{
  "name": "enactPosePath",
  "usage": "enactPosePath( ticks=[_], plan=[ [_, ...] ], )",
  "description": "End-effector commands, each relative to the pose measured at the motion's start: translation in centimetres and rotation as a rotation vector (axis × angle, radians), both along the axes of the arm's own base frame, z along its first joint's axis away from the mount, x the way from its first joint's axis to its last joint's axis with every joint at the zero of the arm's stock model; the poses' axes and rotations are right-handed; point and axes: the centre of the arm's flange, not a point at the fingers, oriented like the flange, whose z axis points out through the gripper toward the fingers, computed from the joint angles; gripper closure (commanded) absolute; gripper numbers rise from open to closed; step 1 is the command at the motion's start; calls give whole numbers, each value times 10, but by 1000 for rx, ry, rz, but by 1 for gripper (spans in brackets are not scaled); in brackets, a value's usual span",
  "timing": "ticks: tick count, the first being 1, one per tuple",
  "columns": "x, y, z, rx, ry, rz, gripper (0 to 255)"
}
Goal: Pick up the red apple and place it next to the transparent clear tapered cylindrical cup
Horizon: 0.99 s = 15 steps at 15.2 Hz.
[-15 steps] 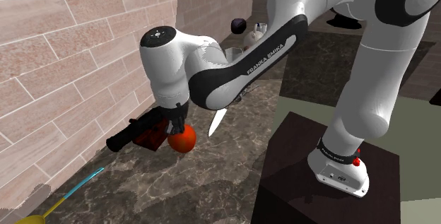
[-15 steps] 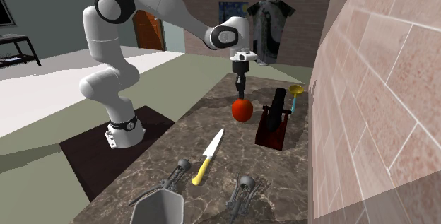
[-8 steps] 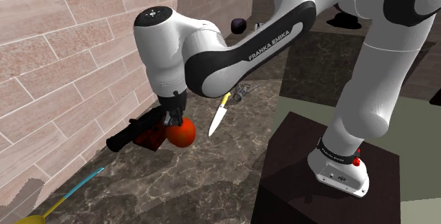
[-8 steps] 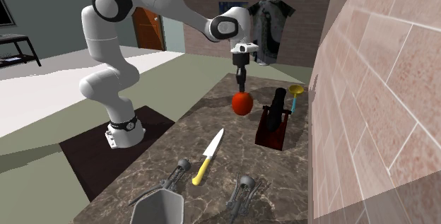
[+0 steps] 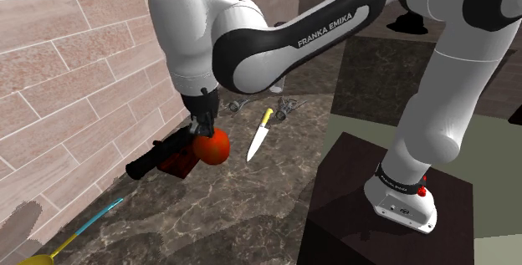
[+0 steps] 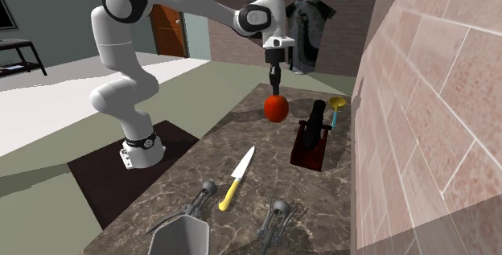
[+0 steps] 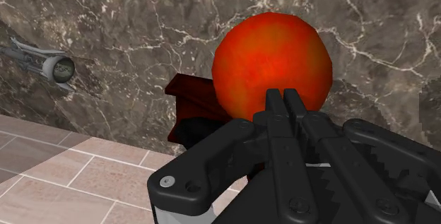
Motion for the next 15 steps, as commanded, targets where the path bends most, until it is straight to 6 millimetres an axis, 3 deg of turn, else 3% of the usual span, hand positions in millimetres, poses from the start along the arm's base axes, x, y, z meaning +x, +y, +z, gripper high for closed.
enactPosePath(
  ticks=[1, 15],
  plan=[
    [-1, 0, 10, 0, 0, 0, 255],
    [-1, 0, 84, 0, 0, 0, 255]
  ],
)
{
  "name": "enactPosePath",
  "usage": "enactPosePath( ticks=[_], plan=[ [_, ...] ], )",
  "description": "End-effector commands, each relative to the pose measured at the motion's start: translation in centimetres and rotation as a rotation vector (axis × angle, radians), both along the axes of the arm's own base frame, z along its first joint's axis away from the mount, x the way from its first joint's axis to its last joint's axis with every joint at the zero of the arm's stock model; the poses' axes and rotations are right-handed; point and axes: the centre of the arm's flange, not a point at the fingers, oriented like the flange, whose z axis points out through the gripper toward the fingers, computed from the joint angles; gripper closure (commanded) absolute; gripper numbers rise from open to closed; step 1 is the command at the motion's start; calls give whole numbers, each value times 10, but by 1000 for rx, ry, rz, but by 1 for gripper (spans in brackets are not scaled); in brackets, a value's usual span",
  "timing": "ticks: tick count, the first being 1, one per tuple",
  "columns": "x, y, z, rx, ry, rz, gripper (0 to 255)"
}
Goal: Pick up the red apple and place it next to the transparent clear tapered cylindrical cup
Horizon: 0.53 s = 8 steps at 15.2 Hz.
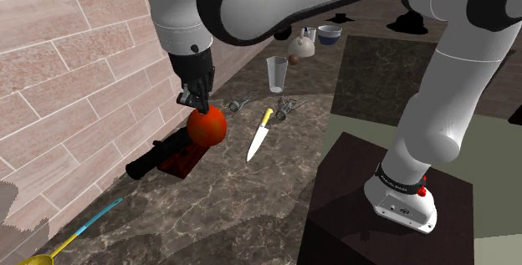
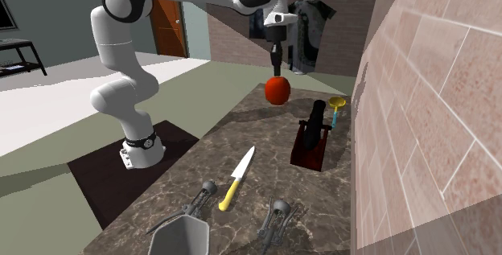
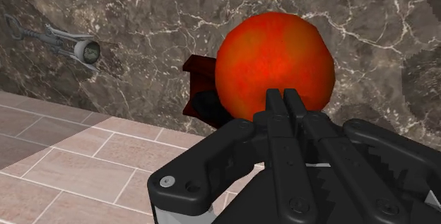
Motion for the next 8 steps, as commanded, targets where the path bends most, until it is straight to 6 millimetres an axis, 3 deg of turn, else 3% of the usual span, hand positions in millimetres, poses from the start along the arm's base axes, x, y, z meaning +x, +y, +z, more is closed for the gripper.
enactPosePath(
  ticks=[1, 8],
  plan=[
    [-1, -1, 11, 0, 0, 0, 255],
    [-1, -1, 48, 0, 0, 0, 255]
  ],
)
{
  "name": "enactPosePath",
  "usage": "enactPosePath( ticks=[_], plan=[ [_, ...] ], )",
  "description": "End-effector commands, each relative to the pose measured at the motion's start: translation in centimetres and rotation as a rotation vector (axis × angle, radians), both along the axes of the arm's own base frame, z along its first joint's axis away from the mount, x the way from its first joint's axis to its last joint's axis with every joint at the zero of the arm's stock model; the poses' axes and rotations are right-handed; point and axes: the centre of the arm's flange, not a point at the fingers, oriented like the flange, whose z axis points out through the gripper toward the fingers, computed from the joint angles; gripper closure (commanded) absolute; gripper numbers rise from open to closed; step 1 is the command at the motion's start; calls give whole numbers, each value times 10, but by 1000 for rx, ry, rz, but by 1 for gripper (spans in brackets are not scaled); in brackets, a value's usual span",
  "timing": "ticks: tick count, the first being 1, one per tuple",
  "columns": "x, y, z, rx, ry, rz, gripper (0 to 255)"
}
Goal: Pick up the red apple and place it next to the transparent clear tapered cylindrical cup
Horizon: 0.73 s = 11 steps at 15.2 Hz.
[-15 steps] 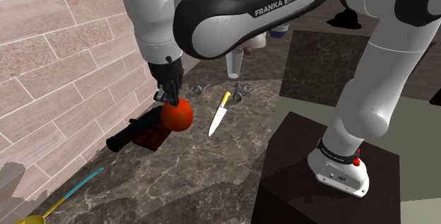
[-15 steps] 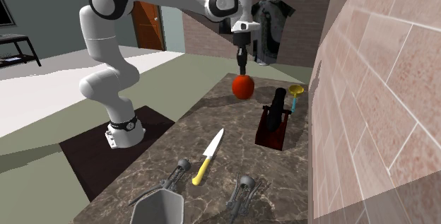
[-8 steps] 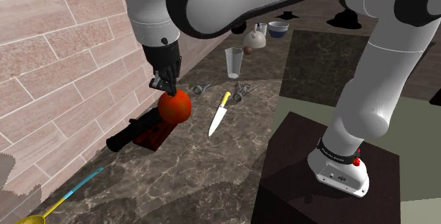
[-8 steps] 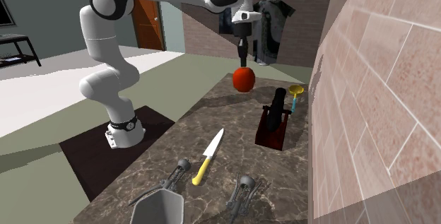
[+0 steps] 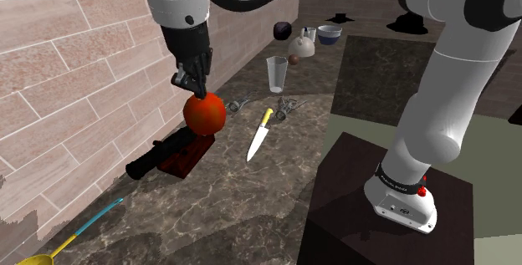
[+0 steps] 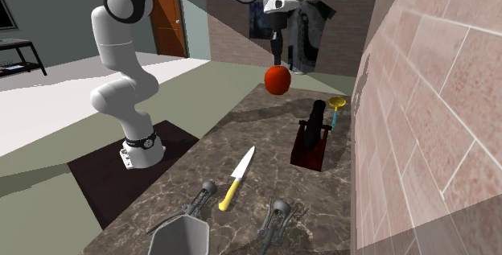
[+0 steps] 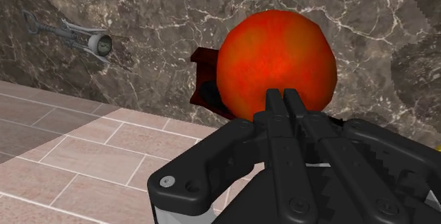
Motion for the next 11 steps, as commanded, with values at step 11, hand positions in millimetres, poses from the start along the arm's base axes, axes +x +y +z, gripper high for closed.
enactPosePath(
  ticks=[11],
  plan=[
    [27, -75, 30, 0, 0, 0, 255]
  ],
)
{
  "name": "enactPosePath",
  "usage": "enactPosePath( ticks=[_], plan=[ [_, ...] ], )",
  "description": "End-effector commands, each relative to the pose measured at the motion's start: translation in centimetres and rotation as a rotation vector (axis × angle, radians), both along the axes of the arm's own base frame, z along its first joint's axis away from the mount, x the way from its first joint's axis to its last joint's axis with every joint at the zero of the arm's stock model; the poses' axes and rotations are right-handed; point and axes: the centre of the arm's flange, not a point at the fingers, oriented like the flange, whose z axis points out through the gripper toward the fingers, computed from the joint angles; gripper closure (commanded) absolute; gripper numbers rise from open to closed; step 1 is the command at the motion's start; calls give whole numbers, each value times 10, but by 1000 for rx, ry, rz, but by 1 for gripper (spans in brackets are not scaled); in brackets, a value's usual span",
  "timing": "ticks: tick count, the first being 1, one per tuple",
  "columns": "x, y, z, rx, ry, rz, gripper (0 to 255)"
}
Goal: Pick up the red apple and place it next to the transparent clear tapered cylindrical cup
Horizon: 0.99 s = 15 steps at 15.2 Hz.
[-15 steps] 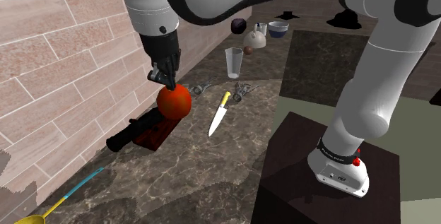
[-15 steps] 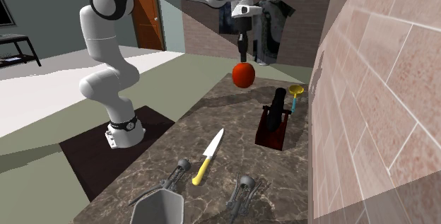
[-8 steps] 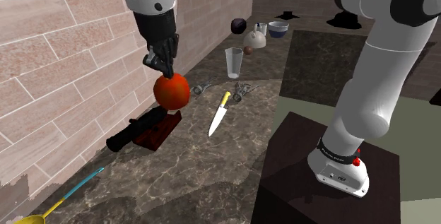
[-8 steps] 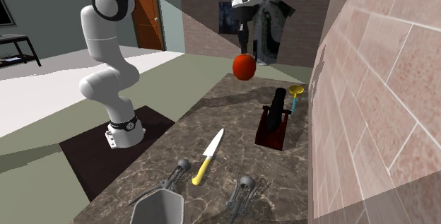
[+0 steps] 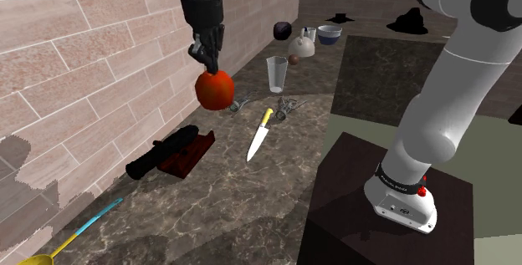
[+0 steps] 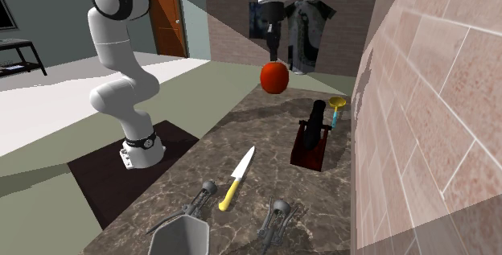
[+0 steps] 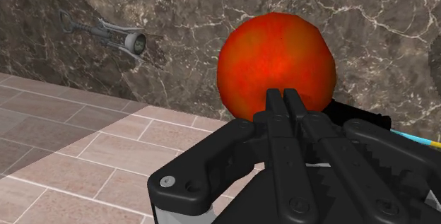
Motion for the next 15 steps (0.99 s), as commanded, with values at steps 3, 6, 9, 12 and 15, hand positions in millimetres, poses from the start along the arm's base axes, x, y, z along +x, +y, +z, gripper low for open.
enactPosePath(
  ticks=[3, 6, 9, 12, 15],
  plan=[
    [18, -50, -2, 1, 0, 2, 255],
    [32, -87, -2, 1, 0, 2, 255],
    [45, -124, -2, 1, 0, 2, 255],
    [58, -162, -1, 1, 0, 2, 255],
    [72, -199, -1, 1, 0, 2, 255]
  ],
)
